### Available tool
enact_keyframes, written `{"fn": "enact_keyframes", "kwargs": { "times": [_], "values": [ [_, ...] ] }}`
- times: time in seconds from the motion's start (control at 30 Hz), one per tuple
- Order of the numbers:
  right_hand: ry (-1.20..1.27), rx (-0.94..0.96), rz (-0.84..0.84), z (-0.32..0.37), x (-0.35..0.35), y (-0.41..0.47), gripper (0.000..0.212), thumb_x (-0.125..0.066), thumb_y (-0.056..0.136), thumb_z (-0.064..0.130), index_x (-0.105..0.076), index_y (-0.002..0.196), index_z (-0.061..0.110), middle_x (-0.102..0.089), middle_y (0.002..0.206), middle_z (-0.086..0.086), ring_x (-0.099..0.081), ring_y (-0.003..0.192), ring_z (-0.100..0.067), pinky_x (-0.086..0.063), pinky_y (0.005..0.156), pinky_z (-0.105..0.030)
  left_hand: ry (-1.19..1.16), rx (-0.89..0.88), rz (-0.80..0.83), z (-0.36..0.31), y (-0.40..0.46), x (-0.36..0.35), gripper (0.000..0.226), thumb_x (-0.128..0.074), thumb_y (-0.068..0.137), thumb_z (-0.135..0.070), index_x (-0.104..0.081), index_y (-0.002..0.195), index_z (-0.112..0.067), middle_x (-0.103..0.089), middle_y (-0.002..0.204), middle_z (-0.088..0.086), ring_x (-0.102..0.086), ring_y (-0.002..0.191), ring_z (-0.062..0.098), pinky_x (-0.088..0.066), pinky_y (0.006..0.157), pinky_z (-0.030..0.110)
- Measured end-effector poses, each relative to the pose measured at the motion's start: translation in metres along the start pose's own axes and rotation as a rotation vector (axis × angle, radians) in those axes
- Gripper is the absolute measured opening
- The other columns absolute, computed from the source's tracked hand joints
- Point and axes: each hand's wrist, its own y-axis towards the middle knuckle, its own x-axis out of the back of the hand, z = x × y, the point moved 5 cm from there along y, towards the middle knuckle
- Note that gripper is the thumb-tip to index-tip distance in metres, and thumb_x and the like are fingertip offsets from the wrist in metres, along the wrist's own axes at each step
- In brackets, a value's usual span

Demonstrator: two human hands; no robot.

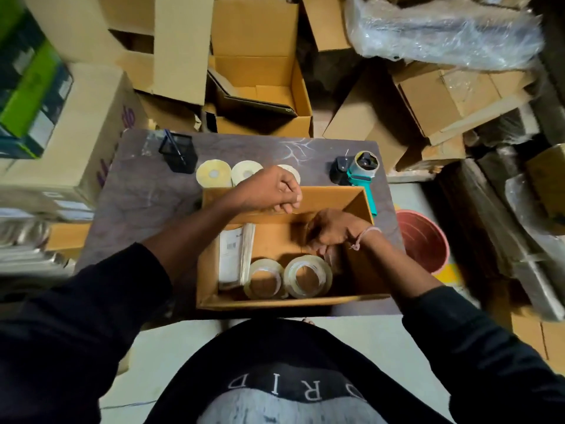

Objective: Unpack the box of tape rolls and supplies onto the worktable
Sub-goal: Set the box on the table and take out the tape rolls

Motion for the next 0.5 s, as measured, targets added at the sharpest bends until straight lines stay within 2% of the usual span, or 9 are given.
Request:
{"fn": "enact_keyframes", "kwargs": {
  "times": [0.07,0.13,0.2,0.27,0.33,0.43,0.5],
  "values": [
    [-0.217,-0.058,-0.049,0.0,-0.017,0.008,0.042,-0.081,0.076,0.03,-0.072,0.109,0.006,-0.075,0.094,-0.01,-0.069,0.069,-0.019,-0.06,0.064,-0.03,0.005,0.011,0.038,0.009,-0.007,-0.005,0.008,-0.067,0.095,-0.012,-0.073,0.095,-0.007,-0.08,0.089,0.006,-0.078,0.078,0.019,-0.057,0.059,0.022],
    [-0.408,-0.078,-0.115,-0.001,-0.033,0.018,0.051,-0.083,0.067,0.047,-0.073,0.102,0.012,-0.073,0.094,-0.005,-0.072,0.086,-0.024,-0.061,0.076,-0.033,0.011,0.048,0.055,0.019,-0.014,-0.007,0.007,-0.066,0.095,-0.01,-0.072,0.094,-0.008,-0.079,0.089,0.008,-0.078,0.077,0.02,-0.053,0.056,0.017],
    [-0.487,-0.072,-0.209,0.002,-0.042,0.017,0.045,-0.08,0.074,0.041,-0.072,0.106,0.01,-0.071,0.103,-0.008,-0.069,0.097,-0.028,-0.059,0.08,-0.032,0.047,0.104,0.101,0.03,-0.018,-0.012,0.008,-0.066,0.095,-0.009,-0.072,0.096,-0.005,-0.079,0.089,0.01,-0.078,0.079,0.021,-0.054,0.057,0.018],
    [-0.494,-0.069,-0.276,0.003,-0.045,0.013,0.039,-0.077,0.08,0.028,-0.069,0.112,0.008,-0.069,0.11,-0.01,-0.067,0.105,-0.029,-0.055,0.083,-0.033,0.158,0.139,0.203,0.037,-0.02,-0.025,0.009,-0.069,0.092,-0.009,-0.074,0.097,-0.004,-0.08,0.088,0.009,-0.078,0.082,0.02,-0.059,0.067,0.025],
    [-0.489,-0.081,-0.314,-0.001,-0.042,0.012,0.039,-0.076,0.082,0.025,-0.066,0.116,0.008,-0.067,0.115,-0.008,-0.065,0.111,-0.029,-0.053,0.087,-0.034,0.385,0.116,0.304,0.045,-0.021,-0.042,0.011,-0.074,0.088,-0.012,-0.073,0.099,-0.009,-0.079,0.092,0.004,-0.075,0.085,0.018,-0.058,0.076,0.033],
    [-0.487,-0.08,-0.374,-0.007,-0.029,0.009,0.035,-0.077,0.081,0.026,-0.067,0.113,0.014,-0.068,0.116,-0.005,-0.066,0.108,-0.028,-0.053,0.088,-0.034,0.761,0.091,0.396,0.067,-0.017,-0.068,0.031,-0.081,0.084,-0.022,-0.064,0.109,-0.02,-0.064,0.099,-0.007,-0.066,0.096,0.02,-0.05,0.074,0.034],
    [-0.48,-0.039,-0.419,-0.009,-0.025,0.009,0.038,-0.074,0.084,0.022,-0.064,0.12,0.016,-0.066,0.124,-0.008,-0.065,0.113,-0.029,-0.052,0.094,-0.035,0.969,0.071,0.49,0.076,-0.013,-0.085,0.041,-0.082,0.083,-0.029,-0.06,0.117,-0.021,-0.061,0.105,-0.004,-0.064,0.1,0.024,-0.054,0.079,0.04]
  ]
}}
